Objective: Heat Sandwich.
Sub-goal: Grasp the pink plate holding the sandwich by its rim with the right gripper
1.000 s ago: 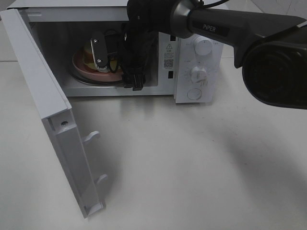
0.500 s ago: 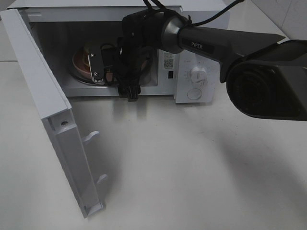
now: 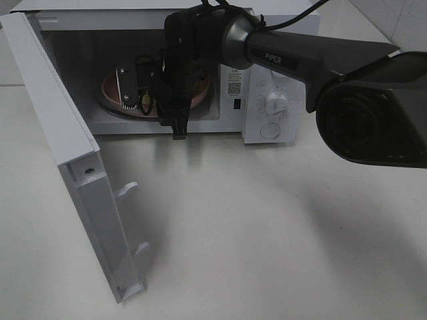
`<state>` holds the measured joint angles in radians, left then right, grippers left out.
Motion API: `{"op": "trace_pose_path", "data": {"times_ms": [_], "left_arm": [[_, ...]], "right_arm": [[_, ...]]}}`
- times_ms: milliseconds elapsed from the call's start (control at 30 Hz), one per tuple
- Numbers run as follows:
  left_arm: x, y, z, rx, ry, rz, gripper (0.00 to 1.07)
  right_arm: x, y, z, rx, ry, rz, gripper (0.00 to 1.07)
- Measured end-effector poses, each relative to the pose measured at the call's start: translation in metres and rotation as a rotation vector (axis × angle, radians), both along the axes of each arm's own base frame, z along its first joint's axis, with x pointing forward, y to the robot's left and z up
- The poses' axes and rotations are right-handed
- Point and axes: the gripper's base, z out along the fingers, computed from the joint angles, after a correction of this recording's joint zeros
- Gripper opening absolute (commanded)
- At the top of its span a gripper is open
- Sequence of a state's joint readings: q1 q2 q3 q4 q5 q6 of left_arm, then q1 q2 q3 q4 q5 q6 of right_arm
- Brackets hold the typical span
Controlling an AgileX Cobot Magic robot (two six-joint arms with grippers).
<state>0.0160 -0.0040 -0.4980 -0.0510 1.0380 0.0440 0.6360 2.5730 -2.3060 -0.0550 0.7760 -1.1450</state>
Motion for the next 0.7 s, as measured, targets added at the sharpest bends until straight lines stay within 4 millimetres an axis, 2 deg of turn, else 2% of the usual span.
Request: {"op": "trace_pose_path", "data": {"times_ms": [500, 700], "left_arm": [[0.0, 0.0, 0.0, 0.0, 0.0, 0.0, 0.98], [0.0, 0.0, 0.0, 0.0, 0.0, 0.0, 0.98]], "right_arm": [[-0.0004, 0.0005, 0.0002, 0.009, 0.008, -0.007, 0.0], [-0.0016, 0.0005, 0.0087, 0.029, -0.001, -0.009, 0.0]]}}
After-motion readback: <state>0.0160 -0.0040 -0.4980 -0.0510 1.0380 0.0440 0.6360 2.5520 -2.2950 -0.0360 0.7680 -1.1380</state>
